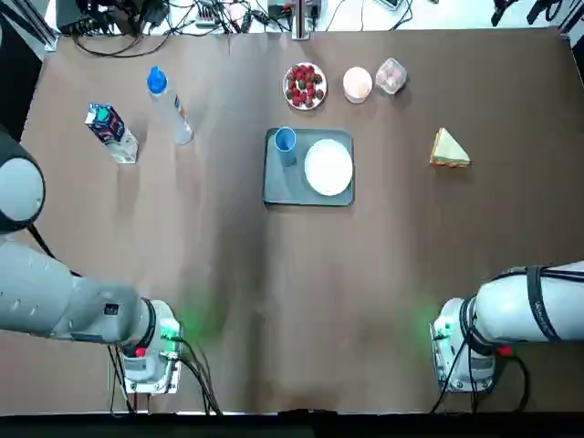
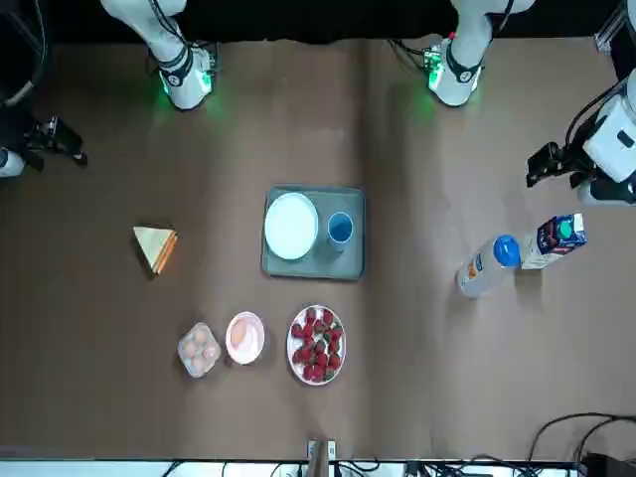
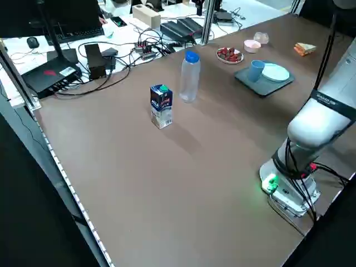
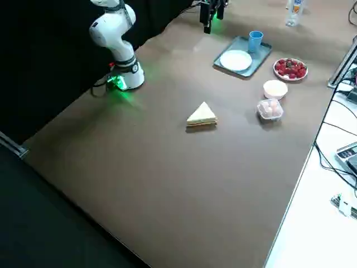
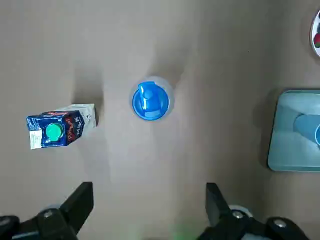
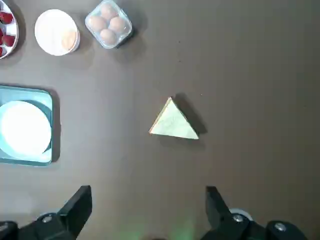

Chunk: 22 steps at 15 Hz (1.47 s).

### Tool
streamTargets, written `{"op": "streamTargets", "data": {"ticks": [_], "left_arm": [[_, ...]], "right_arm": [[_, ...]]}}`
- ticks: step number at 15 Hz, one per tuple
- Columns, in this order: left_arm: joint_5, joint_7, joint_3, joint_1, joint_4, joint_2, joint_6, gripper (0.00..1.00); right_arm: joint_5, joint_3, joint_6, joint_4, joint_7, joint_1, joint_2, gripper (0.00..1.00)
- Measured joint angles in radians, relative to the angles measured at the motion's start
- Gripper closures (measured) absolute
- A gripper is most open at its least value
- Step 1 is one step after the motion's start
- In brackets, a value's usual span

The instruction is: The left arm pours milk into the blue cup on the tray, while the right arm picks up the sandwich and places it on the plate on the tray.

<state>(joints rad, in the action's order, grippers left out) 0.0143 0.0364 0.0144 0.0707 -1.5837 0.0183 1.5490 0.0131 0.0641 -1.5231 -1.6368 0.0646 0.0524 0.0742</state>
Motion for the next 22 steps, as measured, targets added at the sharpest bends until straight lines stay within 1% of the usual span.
{"op": "streamTargets", "data": {"ticks": [9, 12, 13, 15, 18, 22], "left_arm": [[0.000, 0.000, 0.001, -0.003, -0.001, 0.002, 0.000, 0.01], [-0.001, -0.037, 0.003, -0.051, -0.001, 0.003, 0.000, 0.01], [-0.001, -0.100, 0.003, -0.080, -0.001, 0.003, 0.000, 0.01], [0.008, -0.295, 0.005, -0.153, -0.001, 0.003, 0.000, 0.01], [0.086, -0.510, 0.006, -0.256, -0.002, 0.014, 0.027, 0.01], [0.158, -0.817, 0.008, -0.389, -0.008, 0.088, 0.110, 0.01]], "right_arm": [[0.000, 0.000, -0.017, 0.002, -0.003, 0.000, 0.002, 0.00], [0.001, -0.001, -0.018, 0.002, -0.003, 0.000, 0.002, 0.00], [0.001, -0.001, -0.018, 0.002, -0.003, 0.000, 0.002, 0.00], [0.001, -0.001, -0.018, 0.002, -0.003, 0.000, 0.002, 0.00], [0.001, -0.001, -0.018, 0.002, -0.004, 0.000, 0.002, 0.00], [0.001, 0.000, -0.018, 0.002, -0.004, 0.000, 0.002, 0.00]]}}
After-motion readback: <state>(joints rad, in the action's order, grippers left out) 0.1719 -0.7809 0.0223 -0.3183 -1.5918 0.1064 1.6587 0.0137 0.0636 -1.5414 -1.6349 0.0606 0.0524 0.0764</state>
